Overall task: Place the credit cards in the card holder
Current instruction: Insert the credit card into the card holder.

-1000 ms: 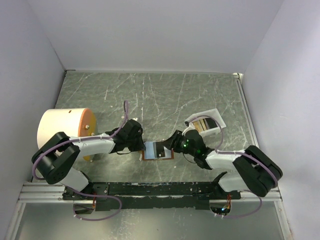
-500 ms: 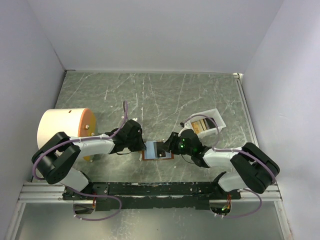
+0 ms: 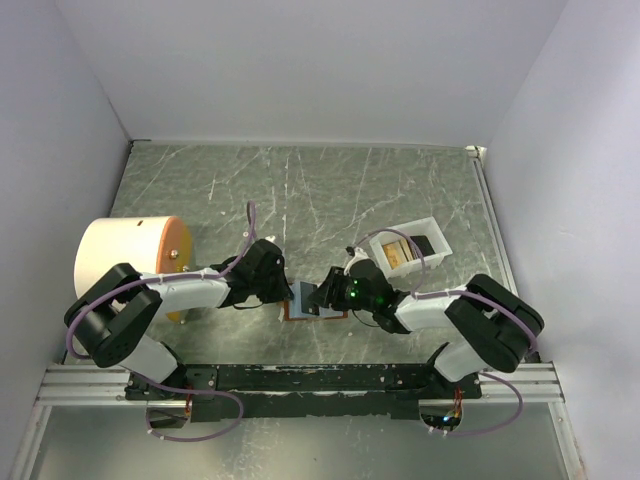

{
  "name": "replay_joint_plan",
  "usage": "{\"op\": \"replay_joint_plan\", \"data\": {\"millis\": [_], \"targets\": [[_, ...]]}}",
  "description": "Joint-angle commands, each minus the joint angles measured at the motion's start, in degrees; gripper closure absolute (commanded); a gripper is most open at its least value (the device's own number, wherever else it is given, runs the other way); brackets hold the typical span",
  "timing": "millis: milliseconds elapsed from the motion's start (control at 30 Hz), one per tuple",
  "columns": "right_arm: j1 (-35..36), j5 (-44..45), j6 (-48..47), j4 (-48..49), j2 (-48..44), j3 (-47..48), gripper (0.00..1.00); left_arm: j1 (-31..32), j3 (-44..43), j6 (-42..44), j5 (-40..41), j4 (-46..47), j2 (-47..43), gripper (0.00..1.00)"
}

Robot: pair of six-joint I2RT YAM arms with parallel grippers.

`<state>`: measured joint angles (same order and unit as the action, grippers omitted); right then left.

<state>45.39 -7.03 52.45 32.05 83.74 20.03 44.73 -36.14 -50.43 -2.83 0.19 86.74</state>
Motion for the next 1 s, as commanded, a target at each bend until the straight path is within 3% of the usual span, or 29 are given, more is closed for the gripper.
{"op": "replay_joint_plan", "data": {"millis": [0, 200, 467, 733, 967], "targets": [[1.4, -0.4, -0.1, 3.2, 2.2, 1.0, 0.62, 0.4, 1.5, 0.5, -0.8, -3.9, 2.3, 0.91], [1.8, 2.2, -3.5, 8.4, 1.5, -0.8, 0.62, 0.3, 1.2, 0.9, -0.5, -4.5, 2.0, 0.90], [1.8, -1.0, -2.0, 10.8, 0.8, -1.1, 0.62, 0.4, 0.0, 1.4, 0.4, -6.3, 1.7, 0.90], [1.8, 7.9, -1.8, -6.2, -4.9, 1.4, 0.57, 0.4, -1.6, 1.9, 1.8, -8.3, 0.4, 0.89], [1.8, 6.6, -0.9, -5.8, -1.4, 2.6, 0.56, 0.4, -1.5, 1.8, 1.1, -7.4, 1.3, 0.90]]}}
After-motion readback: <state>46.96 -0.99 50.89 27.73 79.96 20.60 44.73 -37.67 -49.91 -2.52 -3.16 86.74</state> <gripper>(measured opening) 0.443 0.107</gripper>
